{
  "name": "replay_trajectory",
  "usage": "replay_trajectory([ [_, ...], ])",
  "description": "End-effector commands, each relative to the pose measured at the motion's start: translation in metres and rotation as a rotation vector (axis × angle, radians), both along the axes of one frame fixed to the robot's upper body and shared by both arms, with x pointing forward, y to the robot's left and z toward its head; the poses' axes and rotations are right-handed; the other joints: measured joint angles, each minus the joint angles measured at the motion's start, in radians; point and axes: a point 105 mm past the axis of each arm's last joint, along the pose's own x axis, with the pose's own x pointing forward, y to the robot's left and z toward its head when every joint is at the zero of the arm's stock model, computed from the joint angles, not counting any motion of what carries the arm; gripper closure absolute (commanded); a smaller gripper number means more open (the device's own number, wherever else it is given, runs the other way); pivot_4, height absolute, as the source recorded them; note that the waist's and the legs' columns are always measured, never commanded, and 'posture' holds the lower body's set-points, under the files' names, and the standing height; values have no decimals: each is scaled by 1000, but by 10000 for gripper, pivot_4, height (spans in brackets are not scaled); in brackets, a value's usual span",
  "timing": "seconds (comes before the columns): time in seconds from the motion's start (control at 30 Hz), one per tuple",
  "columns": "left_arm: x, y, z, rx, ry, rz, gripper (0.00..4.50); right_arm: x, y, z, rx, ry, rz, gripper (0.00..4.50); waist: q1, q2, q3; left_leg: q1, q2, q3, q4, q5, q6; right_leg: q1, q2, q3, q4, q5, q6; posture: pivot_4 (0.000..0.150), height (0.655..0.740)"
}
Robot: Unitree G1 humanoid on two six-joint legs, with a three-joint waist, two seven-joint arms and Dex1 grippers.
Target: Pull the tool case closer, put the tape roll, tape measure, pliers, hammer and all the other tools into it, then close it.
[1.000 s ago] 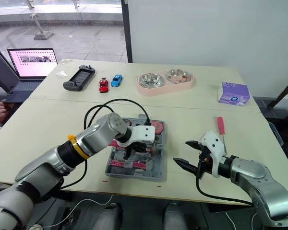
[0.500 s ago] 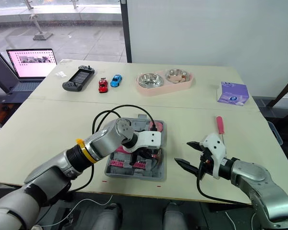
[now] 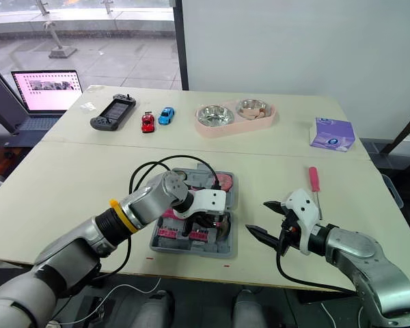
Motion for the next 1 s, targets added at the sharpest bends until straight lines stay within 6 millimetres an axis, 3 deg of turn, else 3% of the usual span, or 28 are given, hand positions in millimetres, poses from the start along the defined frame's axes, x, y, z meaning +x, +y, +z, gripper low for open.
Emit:
replay_trajectory([
  [0.03,3,4,-8,1,24,5,44658,-1,8,12,8,-40,32,0,1,0,0,0,0,0,0,0,0,0,0,0,0,0,0,1500,7400],
  [0.43,12,11,-7,-53,141,-2,44658,1,14,16,10,-43,40,0,-1,0,0,1,0,0,0,0,0,2,0,0,0,0,0,1500,7400],
  [0.67,22,11,1,-50,107,-2,44658,1,17,18,17,-47,40,0,0,0,0,0,0,0,0,0,0,2,0,0,0,0,0,1500,7400],
  [1.0,19,15,12,-49,74,-30,44658,0,16,18,18,-43,35,0,-2,0,0,0,0,0,0,0,0,1,0,0,0,0,0,1500,7400],
])
